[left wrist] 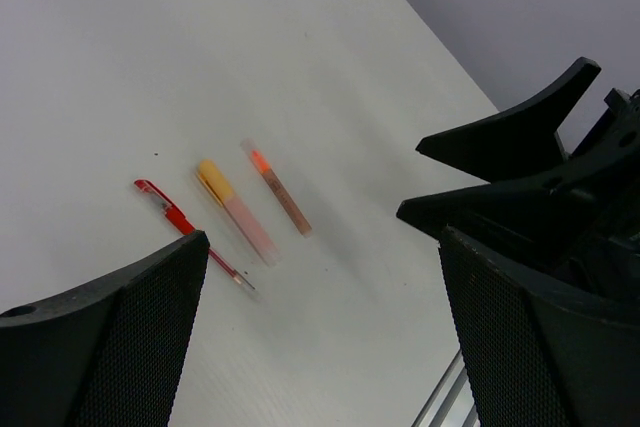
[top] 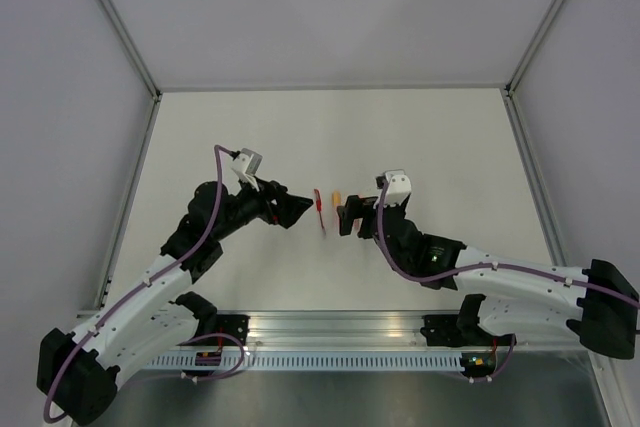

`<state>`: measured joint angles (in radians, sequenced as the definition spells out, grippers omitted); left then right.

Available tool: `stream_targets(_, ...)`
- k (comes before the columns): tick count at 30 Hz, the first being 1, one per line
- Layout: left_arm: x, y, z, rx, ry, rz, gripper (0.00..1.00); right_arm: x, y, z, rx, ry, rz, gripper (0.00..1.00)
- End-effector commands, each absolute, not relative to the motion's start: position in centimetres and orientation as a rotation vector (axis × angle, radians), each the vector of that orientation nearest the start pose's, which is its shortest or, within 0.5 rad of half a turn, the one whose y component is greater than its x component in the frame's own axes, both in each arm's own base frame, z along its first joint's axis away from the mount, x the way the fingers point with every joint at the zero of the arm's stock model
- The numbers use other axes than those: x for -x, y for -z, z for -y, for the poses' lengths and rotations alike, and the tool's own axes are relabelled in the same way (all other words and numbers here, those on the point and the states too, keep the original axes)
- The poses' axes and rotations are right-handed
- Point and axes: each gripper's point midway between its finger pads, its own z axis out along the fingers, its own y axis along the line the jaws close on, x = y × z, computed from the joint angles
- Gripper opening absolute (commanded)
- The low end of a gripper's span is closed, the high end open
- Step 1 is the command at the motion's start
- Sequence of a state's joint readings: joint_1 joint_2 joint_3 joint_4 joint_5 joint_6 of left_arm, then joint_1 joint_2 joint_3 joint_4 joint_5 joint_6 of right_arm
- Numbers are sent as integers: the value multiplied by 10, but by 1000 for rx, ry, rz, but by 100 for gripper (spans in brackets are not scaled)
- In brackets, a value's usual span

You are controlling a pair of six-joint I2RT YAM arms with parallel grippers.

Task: Insert the pens into the pen caps

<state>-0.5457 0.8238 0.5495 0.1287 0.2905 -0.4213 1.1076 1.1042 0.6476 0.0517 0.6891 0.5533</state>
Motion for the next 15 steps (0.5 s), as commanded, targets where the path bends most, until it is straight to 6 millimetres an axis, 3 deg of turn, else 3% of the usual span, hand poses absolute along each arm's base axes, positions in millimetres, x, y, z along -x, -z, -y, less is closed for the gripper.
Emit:
stream_targets(1, -238, -240, 226, -400, 951, -1696, 100, -246, -208, -234, -128, -452, -1795, 98)
stream_targets(9, -238, -242, 223, -380, 937, -1690, 100, -238, -238, -172, -322, -438, -1641, 98)
stream_targets(15, -238, -244, 220, -363, 925, -1680, 100, -235, -248, -146, -382, -393, -1597, 98)
